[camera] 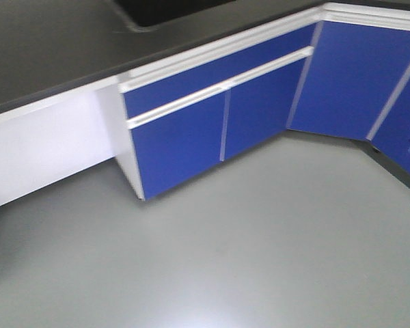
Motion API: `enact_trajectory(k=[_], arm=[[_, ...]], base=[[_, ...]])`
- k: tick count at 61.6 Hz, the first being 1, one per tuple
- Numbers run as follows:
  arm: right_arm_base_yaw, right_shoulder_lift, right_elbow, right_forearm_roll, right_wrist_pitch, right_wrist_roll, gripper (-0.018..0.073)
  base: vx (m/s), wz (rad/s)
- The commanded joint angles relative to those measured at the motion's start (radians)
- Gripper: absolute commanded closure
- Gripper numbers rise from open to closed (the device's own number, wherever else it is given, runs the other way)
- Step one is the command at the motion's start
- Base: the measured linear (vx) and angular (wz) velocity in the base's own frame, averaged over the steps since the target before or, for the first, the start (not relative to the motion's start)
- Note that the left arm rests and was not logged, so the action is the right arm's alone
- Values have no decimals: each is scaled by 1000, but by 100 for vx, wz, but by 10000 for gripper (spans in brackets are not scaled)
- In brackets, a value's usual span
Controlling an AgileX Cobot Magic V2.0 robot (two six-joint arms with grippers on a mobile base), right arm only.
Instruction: Wipe right workspace with blue cloth
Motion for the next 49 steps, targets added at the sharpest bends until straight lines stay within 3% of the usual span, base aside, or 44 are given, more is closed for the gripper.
enact_trajectory(k=[1, 49], arm=[[-4, 2, -32, -5, -88, -11, 562], [-4, 2, -32, -5, -89, -11, 562]], base=[[-20, -71], [-18, -70]])
